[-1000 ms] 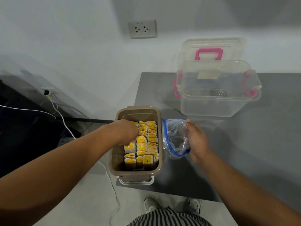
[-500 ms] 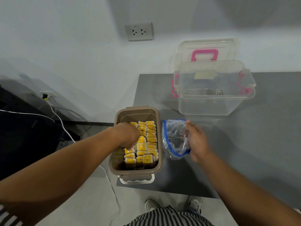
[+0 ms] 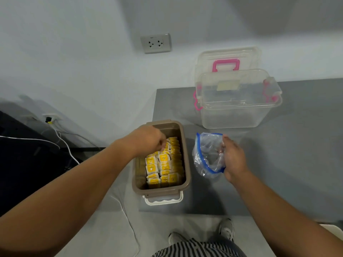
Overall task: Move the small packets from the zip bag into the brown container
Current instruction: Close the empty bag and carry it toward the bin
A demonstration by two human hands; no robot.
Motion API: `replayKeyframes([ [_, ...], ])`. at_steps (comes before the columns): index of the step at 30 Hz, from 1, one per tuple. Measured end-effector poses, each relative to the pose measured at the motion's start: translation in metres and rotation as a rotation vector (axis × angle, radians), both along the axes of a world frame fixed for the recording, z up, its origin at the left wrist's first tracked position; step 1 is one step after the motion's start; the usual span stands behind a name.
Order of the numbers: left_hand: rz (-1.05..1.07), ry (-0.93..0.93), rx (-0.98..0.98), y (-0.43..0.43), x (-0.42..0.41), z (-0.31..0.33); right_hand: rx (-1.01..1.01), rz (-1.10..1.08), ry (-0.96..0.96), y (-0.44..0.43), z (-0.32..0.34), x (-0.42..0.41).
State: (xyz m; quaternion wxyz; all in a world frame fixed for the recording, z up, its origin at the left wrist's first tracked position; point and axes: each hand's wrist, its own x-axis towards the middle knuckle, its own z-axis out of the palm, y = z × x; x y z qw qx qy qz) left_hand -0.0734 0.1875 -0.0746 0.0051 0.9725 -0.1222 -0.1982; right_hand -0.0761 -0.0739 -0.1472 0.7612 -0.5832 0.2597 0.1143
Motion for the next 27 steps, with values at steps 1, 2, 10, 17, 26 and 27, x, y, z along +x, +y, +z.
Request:
replayKeyframes([
  [1, 0.017, -0.037, -0.096, -0.002, -0.002, 0.008, 0.005, -0.023, -0.007, -0.002, 0.003, -0.001],
  [2, 0.031, -0.069, -0.185, -0.007, -0.004, 0.015, 0.008, -0.039, -0.018, -0.003, 0.007, -0.002],
  [10, -0.079, -0.043, -0.573, -0.067, -0.031, 0.041, 0.107, -0.004, -0.150, -0.006, 0.041, -0.028],
  [17, -0.078, 0.029, -0.936, -0.119, -0.064, 0.033, 0.085, 0.099, -0.187, -0.031, 0.061, -0.075],
  [26, 0.109, 0.061, -1.005, -0.224, -0.117, 0.008, -0.060, 0.223, -0.252, -0.136, 0.041, -0.177],
  [27, 0.123, 0.090, -1.002, -0.237, -0.123, 0.005, -0.148, 0.239, -0.240, -0.149, 0.034, -0.188],
])
